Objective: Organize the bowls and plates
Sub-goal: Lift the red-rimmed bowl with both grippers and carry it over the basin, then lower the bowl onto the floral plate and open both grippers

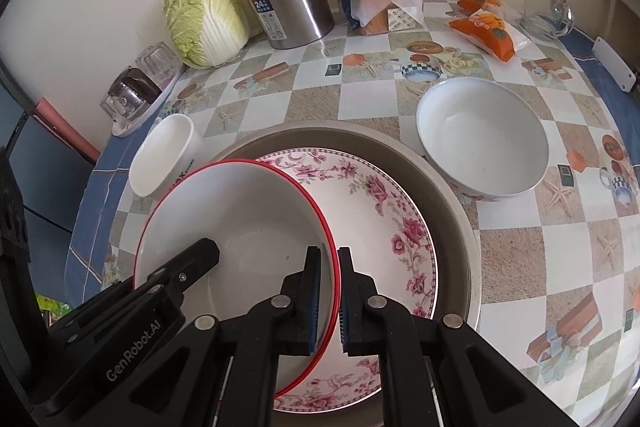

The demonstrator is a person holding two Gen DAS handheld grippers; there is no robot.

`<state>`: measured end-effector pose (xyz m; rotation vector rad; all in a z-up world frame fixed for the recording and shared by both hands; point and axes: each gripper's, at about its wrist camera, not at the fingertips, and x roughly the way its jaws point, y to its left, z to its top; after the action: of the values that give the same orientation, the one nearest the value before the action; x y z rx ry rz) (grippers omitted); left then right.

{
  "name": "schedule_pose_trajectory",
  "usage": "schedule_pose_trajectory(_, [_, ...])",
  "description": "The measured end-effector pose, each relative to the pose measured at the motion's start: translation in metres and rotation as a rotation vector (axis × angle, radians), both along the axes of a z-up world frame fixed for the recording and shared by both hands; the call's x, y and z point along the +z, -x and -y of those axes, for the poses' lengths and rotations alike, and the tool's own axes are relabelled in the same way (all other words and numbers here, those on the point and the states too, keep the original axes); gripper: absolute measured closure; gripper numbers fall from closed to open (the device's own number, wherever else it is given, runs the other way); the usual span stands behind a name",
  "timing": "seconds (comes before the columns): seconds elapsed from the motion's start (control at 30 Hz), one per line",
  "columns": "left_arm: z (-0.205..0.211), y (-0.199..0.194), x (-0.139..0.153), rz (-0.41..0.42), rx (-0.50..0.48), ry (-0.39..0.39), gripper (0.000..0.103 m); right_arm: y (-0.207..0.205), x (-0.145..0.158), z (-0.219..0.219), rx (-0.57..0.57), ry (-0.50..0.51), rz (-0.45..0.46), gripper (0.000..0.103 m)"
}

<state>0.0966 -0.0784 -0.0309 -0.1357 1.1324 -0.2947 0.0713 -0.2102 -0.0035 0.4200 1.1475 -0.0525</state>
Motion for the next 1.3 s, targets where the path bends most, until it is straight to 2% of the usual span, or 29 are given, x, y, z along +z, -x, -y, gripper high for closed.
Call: schedule_pose_trajectory(1.3, [0.01,-0.009,-0.012,-0.003,-0.011,-0.012,0.093,-0.01,-0.012,0.01,-0.027,-0.021,-0.029,0.094])
